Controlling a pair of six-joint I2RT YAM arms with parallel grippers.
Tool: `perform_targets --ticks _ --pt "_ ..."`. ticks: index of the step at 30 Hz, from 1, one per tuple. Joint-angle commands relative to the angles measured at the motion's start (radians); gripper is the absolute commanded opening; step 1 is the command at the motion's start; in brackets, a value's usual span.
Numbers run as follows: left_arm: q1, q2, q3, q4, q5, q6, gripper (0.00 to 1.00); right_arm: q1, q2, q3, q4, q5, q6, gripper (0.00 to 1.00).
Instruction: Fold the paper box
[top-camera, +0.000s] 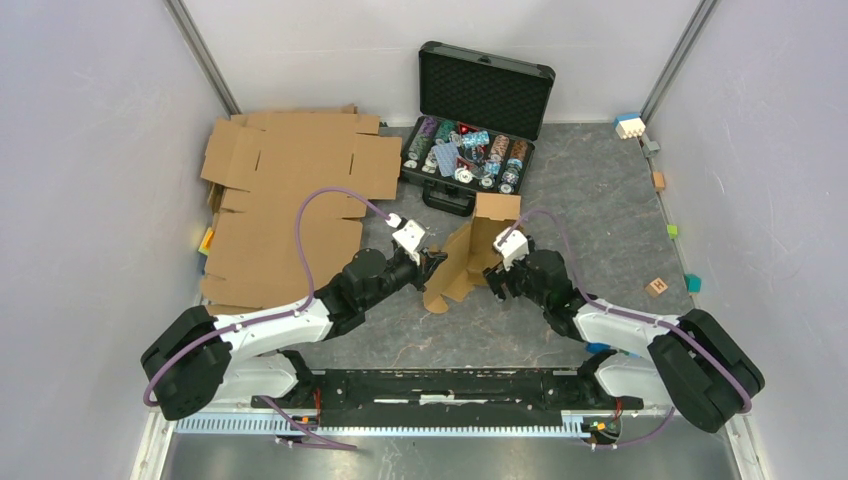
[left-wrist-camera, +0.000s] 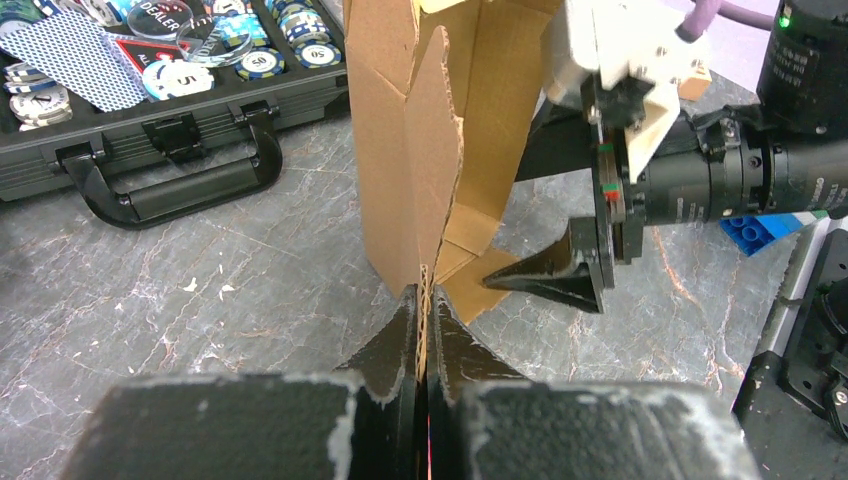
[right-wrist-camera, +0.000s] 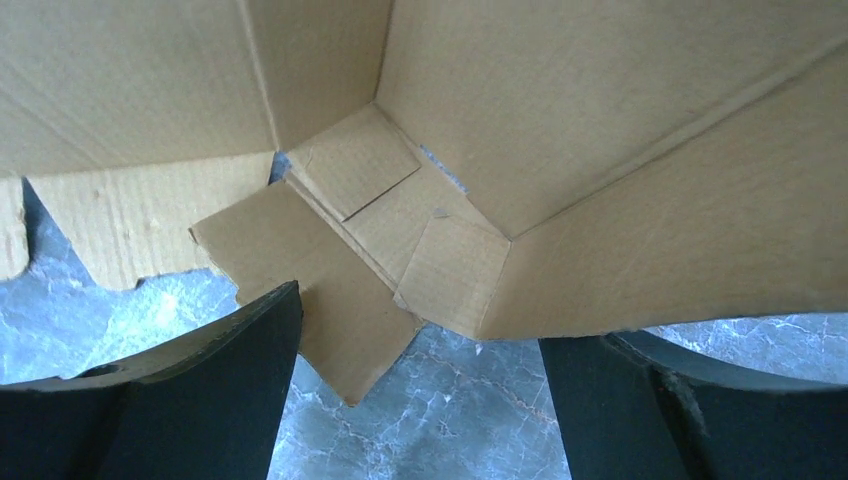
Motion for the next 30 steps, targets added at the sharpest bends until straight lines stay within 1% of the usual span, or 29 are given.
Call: perform_targets --ticks 1,4,6,8,9,11,16,20,26,27,30 --pt "0.001 0.002 0.023 -0.048 0.006 0.023 0.03 -0.06 -0.018 0.013 0.148 -0.099 0.103 0.87" --pt "0.001 0.005 0.024 -0.046 0.006 0.023 0.03 -0.09 -0.023 -0.003 0.199 -0.172 0.161 0.82" --pt "0.001 0.009 0.025 -0.046 0.006 0.023 0.03 -0.092 -0.022 -0.004 0.208 -0.191 0.166 0.77" --pt "0.0 0.011 0.026 -0.047 0.007 0.023 0.03 -0.093 -0.021 -0.007 0.214 -0.208 0.167 0.75" --pt "0.0 0.011 0.026 -0.047 0.007 0.023 0.03 -0.094 -0.021 -0.009 0.217 -0.217 0.169 0.75" --pt "0.0 0.011 0.026 -0.047 0.007 0.023 0.03 -0.099 -0.023 -0.011 0.221 -0.235 0.173 0.78" --pt "0.001 0.014 0.027 -0.046 0.009 0.023 0.03 -0.116 -0.009 -0.003 0.214 -0.279 0.182 0.77" --pt "0.001 0.014 0.028 -0.047 0.006 0.025 0.03 -0.122 -0.019 -0.01 0.193 -0.27 0.158 0.84" --pt "0.0 0.011 0.027 -0.049 0.007 0.025 0.03 -0.123 -0.035 -0.012 0.145 -0.251 0.102 0.89" --pt "0.0 0.011 0.028 -0.049 0.007 0.025 0.03 -0.123 -0.034 -0.011 0.143 -0.251 0.1 0.88" --pt "0.001 0.009 0.026 -0.049 0.007 0.025 0.03 -0.122 -0.022 -0.001 0.134 -0.247 0.091 0.8"
